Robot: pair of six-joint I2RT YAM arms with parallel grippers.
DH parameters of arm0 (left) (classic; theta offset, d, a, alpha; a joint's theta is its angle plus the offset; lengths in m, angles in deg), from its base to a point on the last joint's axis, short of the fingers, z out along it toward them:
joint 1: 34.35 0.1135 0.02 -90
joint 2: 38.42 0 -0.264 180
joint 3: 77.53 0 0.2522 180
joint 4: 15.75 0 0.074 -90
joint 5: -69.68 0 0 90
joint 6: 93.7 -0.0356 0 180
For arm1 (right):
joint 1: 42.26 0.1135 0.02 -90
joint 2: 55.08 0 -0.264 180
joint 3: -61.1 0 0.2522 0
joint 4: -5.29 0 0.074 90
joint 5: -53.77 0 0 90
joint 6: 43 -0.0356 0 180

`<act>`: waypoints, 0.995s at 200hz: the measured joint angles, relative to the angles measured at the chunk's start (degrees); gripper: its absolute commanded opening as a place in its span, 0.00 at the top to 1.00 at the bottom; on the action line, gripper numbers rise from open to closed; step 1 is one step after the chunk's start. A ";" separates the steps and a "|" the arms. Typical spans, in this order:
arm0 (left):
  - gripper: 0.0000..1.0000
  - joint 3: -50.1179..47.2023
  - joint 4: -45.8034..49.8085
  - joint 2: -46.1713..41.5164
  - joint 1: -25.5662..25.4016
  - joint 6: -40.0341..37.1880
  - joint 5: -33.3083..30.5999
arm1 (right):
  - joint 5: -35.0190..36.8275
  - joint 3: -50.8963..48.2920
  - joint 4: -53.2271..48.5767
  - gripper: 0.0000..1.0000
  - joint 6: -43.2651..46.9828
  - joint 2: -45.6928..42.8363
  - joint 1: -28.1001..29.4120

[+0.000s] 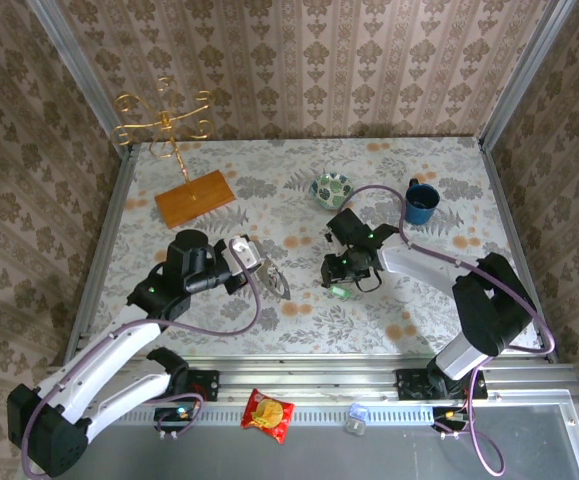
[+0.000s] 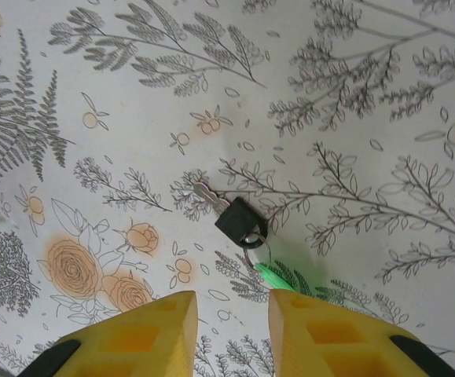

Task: Put the keys on the keyring

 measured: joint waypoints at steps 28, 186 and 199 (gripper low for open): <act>1.00 0.00 -0.39 0.22 -0.35 -0.02 -0.46 | 0.90 -1.36 -0.07 0.67 -2.45 0.72 0.59; 1.00 0.00 -0.46 0.37 -1.07 -0.48 -2.60 | -2.71 3.61 -7.26 0.58 9.88 6.34 5.75; 1.00 0.00 -0.46 0.37 -1.07 -0.63 -2.80 | -6.47 3.58 -7.28 0.58 9.90 6.03 6.27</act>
